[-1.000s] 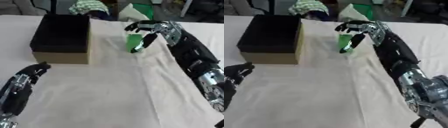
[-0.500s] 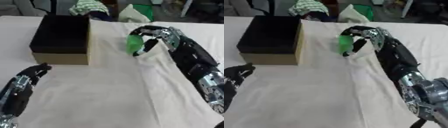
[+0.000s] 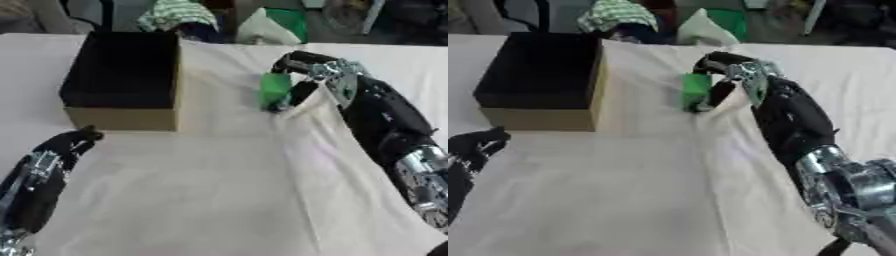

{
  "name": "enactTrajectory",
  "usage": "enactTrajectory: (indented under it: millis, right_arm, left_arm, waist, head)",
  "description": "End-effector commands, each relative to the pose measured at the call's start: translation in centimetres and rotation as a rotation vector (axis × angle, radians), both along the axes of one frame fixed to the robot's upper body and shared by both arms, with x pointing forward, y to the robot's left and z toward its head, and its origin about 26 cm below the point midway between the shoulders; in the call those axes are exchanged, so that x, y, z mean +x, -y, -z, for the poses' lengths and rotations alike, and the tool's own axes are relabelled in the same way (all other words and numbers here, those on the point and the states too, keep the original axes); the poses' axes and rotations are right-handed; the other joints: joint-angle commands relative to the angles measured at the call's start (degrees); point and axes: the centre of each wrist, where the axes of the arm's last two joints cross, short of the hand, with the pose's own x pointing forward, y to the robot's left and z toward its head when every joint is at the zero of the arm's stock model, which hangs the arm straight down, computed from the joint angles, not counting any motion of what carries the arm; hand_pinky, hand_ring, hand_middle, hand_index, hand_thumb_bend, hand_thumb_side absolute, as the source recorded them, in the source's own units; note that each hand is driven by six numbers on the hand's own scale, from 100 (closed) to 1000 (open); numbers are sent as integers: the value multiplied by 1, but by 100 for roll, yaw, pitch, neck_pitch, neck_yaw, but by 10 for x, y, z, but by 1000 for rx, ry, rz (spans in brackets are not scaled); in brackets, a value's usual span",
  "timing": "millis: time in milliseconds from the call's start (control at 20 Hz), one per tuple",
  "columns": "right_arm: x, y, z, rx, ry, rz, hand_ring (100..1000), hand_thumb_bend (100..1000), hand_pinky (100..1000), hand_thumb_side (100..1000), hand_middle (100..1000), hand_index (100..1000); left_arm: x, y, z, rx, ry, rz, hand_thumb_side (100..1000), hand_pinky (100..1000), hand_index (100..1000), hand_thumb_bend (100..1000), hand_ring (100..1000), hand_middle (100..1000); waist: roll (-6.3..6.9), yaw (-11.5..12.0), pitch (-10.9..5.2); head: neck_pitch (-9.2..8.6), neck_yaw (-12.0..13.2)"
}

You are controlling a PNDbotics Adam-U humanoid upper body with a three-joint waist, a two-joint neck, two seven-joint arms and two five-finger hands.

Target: Pick up objects on the table and place them in the box.

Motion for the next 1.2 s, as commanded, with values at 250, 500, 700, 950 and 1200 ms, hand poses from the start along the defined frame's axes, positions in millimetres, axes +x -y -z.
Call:
enactTrajectory:
  millis: [250,500,700,950,1200]
  right_arm:
    - [5,-24,-57,15,147,-119,756,479,804,148,400,571]
    - [5,-54,-79,25,180,-190,758,447,806,100,408,582]
    - [4,-78,-90,64,192,-220,758,437,808,100,410,587]
    - [0,-105,-106,114,220,-246,759,431,810,100,418,600]
    - [-4,-126,-114,158,250,-274,760,398,810,100,438,624]
  left_arm:
    - [0,-2,-5,9,15,9,827,1000,748,100,1000,715]
    - [0,-1,-4,11,8,23,826,1000,748,100,1000,714]
    - [1,5,-6,10,10,57,823,1000,748,100,1000,714]
    - [2,10,-7,13,9,94,824,1000,747,100,1000,713]
    - [2,13,-8,15,11,115,824,1000,747,100,1000,713]
  waist:
    - [10,5,-188]
    - [-2,80,-233]
    - [-3,231,-257]
    - [-25,423,-259]
    - [-45,560,-246]
  head:
    - [-31,-4]
    - [-35,-30]
    - [-76,-82]
    - [-136,-190]
    - [-162,-261]
